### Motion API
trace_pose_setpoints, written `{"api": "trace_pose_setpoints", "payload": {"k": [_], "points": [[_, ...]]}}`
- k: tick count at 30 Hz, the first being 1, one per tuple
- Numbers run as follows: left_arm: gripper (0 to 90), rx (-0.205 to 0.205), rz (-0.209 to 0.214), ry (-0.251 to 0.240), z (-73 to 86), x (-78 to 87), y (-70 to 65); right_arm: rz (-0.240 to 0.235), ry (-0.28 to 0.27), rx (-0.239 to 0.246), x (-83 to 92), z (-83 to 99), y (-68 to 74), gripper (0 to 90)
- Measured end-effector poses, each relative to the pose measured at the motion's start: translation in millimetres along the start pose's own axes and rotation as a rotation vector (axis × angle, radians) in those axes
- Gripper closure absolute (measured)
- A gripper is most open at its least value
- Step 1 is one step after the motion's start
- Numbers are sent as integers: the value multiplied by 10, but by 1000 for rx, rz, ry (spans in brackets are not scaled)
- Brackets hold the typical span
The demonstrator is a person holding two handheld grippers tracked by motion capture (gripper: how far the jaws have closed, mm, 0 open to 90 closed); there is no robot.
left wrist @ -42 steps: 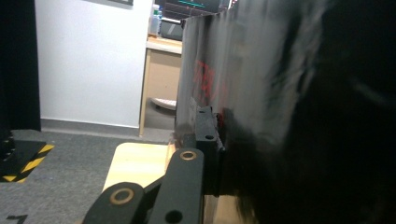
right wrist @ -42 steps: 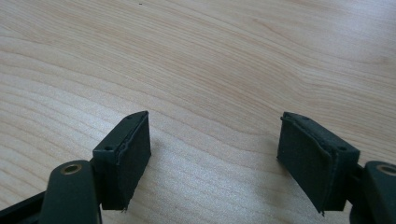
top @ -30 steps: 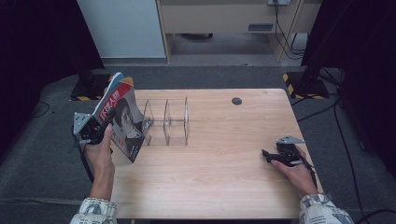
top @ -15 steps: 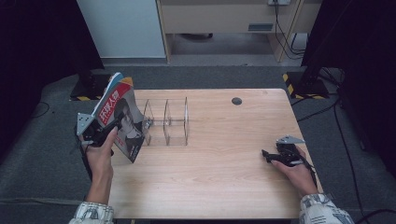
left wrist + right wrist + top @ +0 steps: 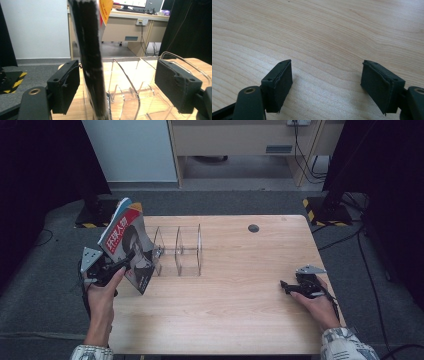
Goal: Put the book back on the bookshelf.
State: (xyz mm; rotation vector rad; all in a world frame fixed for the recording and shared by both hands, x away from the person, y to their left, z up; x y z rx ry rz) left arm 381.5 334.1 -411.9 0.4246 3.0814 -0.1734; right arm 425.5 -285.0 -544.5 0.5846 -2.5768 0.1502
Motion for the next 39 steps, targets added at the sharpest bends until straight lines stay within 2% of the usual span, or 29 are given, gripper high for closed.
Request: {"api": "trace_pose_setpoints", "payload": {"k": [4, 10, 17, 26, 29, 39], "points": [[190, -15, 22, 22, 13, 55, -29, -2, -1, 6, -2, 0, 1, 253], [181, -19, 23, 43, 65, 137, -14, -1, -2, 5, -2, 0, 6, 253], [176, -47, 44, 89, 218, 235, -14, -3, -1, 7, -3, 0, 13, 251], [170, -53, 50, 132, 338, 345, 23, -2, -1, 5, -8, -3, 20, 251], [169, -66, 56, 146, 373, 361, 17, -1, -1, 5, -8, -3, 21, 251], [169, -66, 69, 167, 432, 385, 23, -2, -2, 7, -7, -2, 22, 251]]}}
Point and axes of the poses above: each handheld gripper's, and its own axes: x roughly backward along the jaws, z roughly out of its underside, y roughly to its left, the point moved 1 cm from there along -x, roughly forward along the jaws, and after that the axes turned 13 degrees about -y, right-handed, at the moved point
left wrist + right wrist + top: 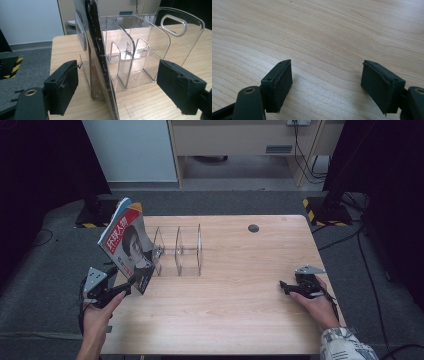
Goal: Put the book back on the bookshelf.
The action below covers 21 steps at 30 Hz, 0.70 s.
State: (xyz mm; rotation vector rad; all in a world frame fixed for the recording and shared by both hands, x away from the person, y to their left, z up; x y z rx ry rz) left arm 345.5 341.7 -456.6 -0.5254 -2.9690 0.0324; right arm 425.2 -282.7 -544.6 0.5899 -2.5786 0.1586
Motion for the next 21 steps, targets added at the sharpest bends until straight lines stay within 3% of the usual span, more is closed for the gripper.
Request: {"api": "trace_pose_setpoints", "payload": {"k": [21], "points": [[167, -42, 26, 48, 126, 120, -16, -2, -1, 4, 1, 0, 0, 251]]}}
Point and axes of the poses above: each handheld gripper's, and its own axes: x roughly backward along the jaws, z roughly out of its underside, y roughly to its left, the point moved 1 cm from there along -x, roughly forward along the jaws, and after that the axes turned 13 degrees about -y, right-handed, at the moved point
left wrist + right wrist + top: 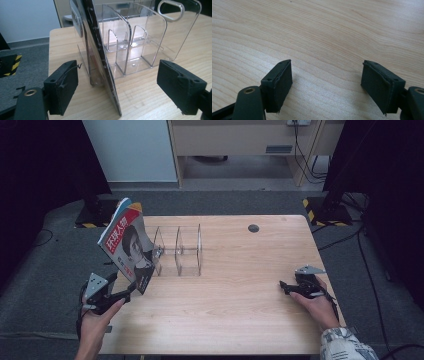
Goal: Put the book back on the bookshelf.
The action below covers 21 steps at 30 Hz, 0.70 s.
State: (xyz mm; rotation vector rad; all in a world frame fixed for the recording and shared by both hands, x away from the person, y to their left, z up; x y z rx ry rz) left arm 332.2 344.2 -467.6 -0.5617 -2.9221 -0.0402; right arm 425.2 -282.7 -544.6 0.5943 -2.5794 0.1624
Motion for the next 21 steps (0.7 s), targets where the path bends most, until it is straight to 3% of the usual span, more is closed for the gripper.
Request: {"api": "trace_pose_setpoints", "payload": {"k": [21], "points": [[155, -26, 63, 60, 153, 116, -131, 2, 2, -3, 2, 0, 9, 251]]}}
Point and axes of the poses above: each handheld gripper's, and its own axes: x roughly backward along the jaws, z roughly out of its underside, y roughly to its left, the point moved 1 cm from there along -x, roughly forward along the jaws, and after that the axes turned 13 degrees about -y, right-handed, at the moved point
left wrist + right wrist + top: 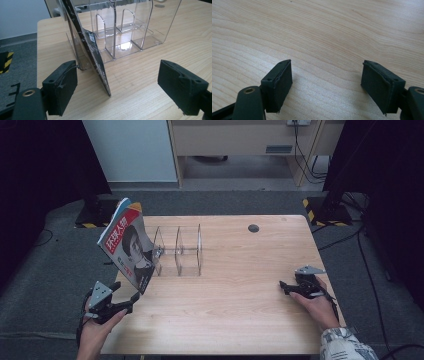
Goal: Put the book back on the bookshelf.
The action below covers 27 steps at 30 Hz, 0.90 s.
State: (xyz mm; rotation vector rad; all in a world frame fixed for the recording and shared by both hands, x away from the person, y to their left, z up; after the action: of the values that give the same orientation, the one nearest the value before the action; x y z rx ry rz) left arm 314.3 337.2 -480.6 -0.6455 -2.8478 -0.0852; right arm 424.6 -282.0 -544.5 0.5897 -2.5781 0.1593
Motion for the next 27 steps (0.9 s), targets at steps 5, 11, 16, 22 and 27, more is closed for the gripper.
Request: {"api": "trace_pose_setpoints", "payload": {"k": [5, 11, 16, 22, 27], "points": [[155, -7, 12, 9, 30, 3, -35, 0, 0, -1, 1, 0, 3, 250], [155, -12, 25, 18, 50, 25, -87, -2, 1, 1, 2, 1, 2, 249], [152, -11, 41, 20, 58, 47, -134, -5, 2, -2, 2, 2, 1, 248], [152, -14, 51, 28, 84, 67, -176, -7, 2, -2, 3, 2, 2, 248], [152, -23, 59, 33, 81, 71, -204, -7, 3, -3, 2, 2, -1, 247]]}}
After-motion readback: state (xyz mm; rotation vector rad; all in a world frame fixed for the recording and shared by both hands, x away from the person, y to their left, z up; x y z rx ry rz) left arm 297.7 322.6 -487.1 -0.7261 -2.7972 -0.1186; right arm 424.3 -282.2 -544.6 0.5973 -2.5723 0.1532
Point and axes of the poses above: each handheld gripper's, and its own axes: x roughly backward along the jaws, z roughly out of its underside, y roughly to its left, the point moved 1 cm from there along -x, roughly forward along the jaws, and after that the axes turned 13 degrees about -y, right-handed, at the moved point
